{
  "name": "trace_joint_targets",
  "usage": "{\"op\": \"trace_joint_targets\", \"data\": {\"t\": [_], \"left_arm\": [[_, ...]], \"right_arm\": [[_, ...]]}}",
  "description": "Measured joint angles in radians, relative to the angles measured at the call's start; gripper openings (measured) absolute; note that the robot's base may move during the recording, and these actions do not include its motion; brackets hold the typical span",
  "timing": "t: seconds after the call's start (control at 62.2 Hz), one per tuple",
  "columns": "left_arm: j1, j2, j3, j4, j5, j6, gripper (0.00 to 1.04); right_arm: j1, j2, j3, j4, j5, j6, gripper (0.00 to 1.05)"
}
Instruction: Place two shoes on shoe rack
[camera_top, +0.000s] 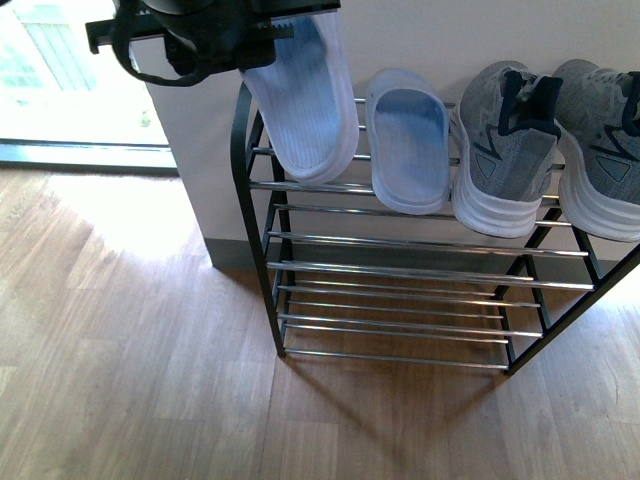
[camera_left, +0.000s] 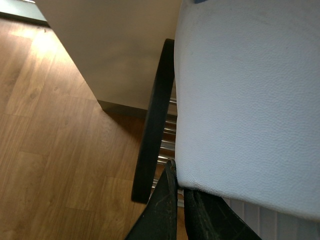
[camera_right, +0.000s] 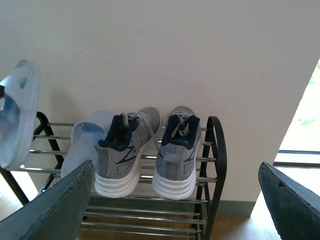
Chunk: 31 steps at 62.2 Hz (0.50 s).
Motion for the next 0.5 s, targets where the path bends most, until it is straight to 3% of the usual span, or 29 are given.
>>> {"op": "trace_joint_targets", "data": {"t": [0.498], "left_arm": [[0.015, 0.263, 0.332, -0.266, -0.043, 0.174, 0.02]], "right_arm": [[0.0, 0.0, 0.0, 0.0, 0.0, 0.0, 0.96]]}}
